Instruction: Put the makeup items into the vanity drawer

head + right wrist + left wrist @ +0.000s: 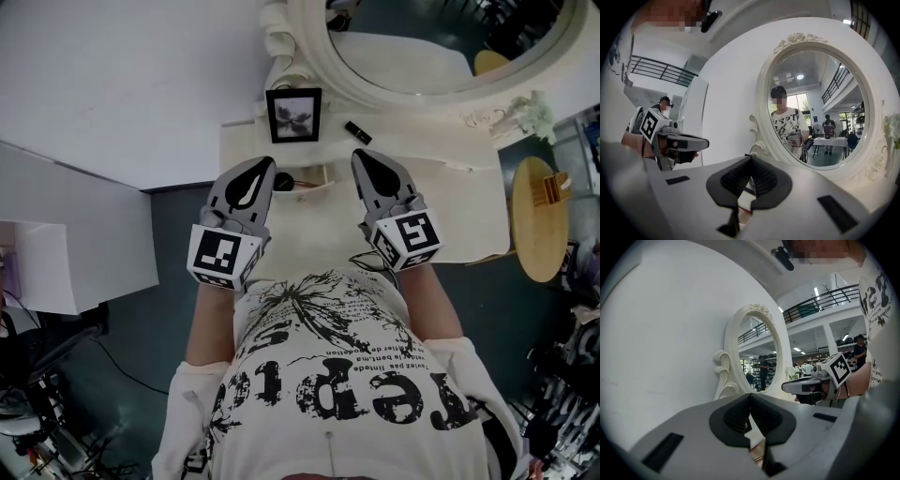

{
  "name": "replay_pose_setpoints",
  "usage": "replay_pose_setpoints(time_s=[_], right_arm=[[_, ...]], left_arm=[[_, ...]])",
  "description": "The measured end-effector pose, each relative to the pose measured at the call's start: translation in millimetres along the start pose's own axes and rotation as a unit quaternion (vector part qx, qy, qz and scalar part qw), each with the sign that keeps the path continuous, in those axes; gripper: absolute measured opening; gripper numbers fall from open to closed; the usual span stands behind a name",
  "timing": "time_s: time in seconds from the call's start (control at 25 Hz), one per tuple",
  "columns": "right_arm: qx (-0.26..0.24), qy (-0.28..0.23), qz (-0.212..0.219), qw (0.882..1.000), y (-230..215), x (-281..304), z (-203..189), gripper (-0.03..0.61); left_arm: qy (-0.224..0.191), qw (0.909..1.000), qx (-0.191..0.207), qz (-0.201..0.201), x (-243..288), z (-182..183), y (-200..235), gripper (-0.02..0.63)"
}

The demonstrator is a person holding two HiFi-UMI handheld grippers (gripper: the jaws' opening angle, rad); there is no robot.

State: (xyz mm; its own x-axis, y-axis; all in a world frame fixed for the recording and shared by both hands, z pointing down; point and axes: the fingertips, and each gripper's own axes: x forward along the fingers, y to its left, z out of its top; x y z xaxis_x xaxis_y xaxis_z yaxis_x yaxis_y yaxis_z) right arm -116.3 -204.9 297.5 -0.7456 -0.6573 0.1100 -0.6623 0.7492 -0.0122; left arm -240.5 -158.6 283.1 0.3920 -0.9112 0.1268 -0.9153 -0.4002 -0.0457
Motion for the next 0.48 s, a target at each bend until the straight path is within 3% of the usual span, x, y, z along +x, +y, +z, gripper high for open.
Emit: replay_pose_setpoints(time_s=[0.48], right_arm=[[0.006, -0.008, -0.003, 1.0, 0.1, -4.1, 0.9, 0.012]], left_arm=[[0.006, 1.0, -0.006, -0.002, 2.2, -2.4, -5.2, 0.012]])
